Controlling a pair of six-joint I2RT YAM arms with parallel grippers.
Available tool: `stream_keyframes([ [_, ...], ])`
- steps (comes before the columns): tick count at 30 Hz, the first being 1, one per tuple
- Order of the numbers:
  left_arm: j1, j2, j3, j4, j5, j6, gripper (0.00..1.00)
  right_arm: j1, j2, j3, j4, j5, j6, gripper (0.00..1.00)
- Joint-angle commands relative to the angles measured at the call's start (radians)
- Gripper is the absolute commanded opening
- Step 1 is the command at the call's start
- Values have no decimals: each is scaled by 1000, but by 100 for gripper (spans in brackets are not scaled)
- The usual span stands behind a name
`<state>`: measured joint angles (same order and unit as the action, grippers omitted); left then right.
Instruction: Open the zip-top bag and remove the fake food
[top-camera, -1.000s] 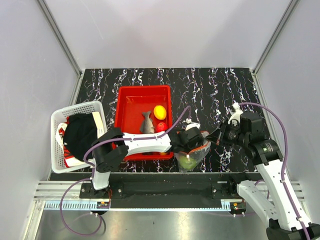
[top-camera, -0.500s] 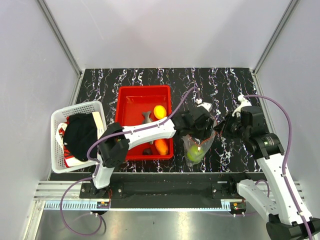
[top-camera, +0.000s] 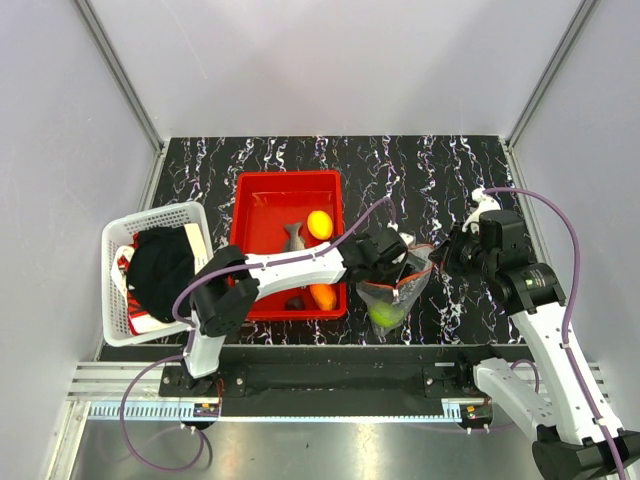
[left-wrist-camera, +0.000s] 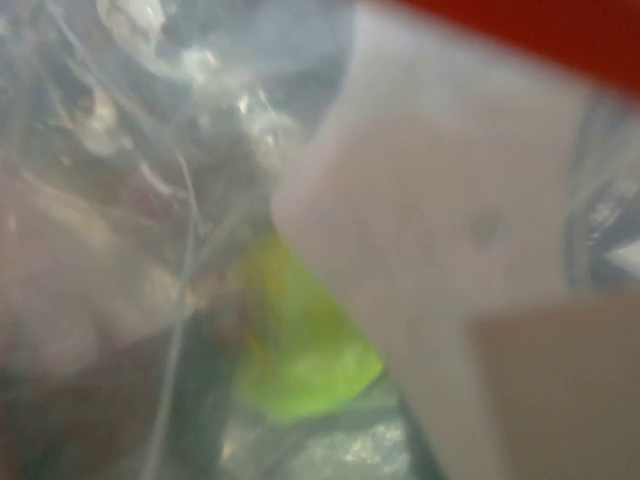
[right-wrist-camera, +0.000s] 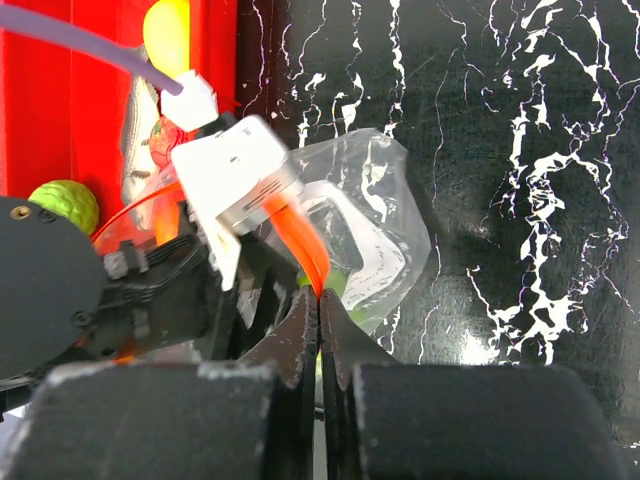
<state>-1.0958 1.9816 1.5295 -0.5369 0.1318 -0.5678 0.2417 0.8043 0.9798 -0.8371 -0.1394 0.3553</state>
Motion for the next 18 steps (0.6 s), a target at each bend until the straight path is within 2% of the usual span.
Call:
stream_keyframes([
  [1,-4,-86,-38,-25,64,46,70,2,-4,34,36,1,-13,0],
  [2,-4,-84,-42,-23,84,49,74,2,-5,33,35,1,-13,0],
  [9,-6,-107,-71,34,158,66,85,2,-11,19,33,-3,-12,0],
  [18,-15,-35,-83,43,121,37,85,2,-4,26,35,-9,-9,0],
])
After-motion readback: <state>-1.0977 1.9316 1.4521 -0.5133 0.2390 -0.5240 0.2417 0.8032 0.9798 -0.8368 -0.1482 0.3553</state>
